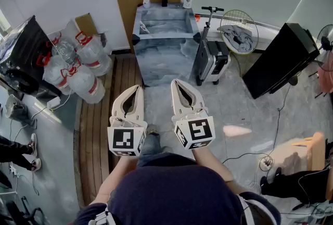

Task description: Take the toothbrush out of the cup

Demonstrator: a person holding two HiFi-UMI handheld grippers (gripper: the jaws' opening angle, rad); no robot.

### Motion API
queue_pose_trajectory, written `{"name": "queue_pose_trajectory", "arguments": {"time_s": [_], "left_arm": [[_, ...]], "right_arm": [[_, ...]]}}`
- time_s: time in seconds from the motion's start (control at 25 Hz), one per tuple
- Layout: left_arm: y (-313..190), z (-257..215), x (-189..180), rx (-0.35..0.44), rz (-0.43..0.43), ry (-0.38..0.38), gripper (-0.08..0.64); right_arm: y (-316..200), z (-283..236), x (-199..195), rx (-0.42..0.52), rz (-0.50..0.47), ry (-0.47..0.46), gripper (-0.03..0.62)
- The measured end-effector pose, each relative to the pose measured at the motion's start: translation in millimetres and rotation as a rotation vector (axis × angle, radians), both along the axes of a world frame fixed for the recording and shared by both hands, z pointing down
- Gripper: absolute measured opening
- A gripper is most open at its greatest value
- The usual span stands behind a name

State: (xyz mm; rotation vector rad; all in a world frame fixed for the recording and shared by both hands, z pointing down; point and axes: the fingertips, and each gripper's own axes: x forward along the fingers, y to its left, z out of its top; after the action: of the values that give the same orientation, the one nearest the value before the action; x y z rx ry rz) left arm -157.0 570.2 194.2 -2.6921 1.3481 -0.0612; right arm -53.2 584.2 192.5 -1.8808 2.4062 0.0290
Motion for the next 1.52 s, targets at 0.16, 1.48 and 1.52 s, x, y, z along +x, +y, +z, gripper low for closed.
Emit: {"name": "queue_pose_trajectory", "arguments": {"time_s": [0.16, 1.48, 1.52], "left_arm": [[-18.2, 11.6, 0.7, -0.011, 0.012, 0.022, 0.021], [-394.3, 56.2, 15.7, -0.102, 0.126, 0.041, 0.021], [-400.0, 57.9, 17.4, -0.109, 0.125, 0.043, 0.021]], "right_arm": [[-19.1, 6.6, -2.6, -0.002, -0.010, -0.009, 0.028], [-385.8, 59.6, 9.9, -0.127, 0.080, -0.002, 0.028], [-393.3, 61.1, 13.5, -0.137, 0.079, -0.014, 0.029]]}}
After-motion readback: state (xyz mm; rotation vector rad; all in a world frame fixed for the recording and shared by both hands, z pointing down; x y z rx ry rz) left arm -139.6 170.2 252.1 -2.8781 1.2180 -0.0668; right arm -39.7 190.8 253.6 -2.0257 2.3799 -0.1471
